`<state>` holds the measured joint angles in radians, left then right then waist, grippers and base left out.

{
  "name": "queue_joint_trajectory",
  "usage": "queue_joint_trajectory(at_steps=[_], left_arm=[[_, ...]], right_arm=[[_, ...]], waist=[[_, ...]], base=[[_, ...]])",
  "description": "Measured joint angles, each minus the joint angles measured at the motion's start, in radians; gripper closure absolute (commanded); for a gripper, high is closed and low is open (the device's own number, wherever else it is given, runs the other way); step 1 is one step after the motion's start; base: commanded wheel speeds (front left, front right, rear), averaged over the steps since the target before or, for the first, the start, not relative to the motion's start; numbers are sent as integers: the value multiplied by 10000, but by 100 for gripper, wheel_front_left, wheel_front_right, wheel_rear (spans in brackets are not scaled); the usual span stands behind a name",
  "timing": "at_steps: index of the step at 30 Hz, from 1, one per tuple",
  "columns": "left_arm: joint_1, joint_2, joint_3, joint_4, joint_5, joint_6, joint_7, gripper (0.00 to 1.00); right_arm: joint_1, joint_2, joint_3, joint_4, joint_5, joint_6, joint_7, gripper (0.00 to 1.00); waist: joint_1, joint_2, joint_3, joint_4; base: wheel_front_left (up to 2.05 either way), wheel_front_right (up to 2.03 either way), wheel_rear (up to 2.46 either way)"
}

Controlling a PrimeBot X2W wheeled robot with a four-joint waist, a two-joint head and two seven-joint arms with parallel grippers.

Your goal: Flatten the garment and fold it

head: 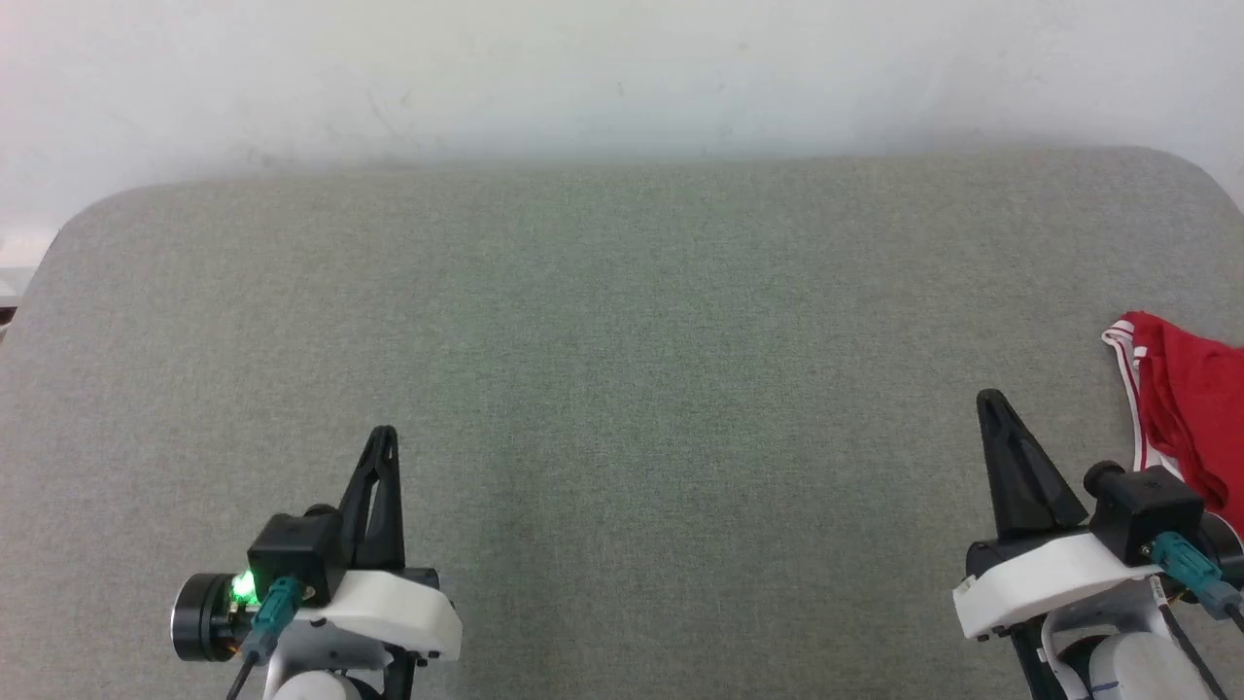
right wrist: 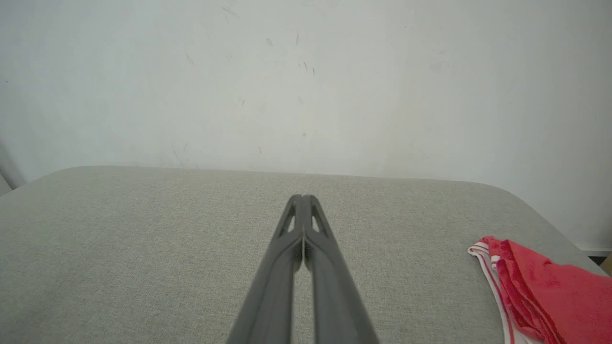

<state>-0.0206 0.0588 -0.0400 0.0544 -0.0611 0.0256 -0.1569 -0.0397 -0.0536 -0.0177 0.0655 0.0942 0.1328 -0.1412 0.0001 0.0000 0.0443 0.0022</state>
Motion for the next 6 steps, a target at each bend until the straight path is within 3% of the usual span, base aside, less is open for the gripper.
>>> queue_joint_trajectory(at_steps=[6], left_arm=[[0, 0, 21, -40, 19, -71, 132, 100]], right_arm=[[12, 0, 10, -48, -73, 0, 92, 100]], waist=[[0, 0, -35, -2]], base=[[0, 0, 0]])
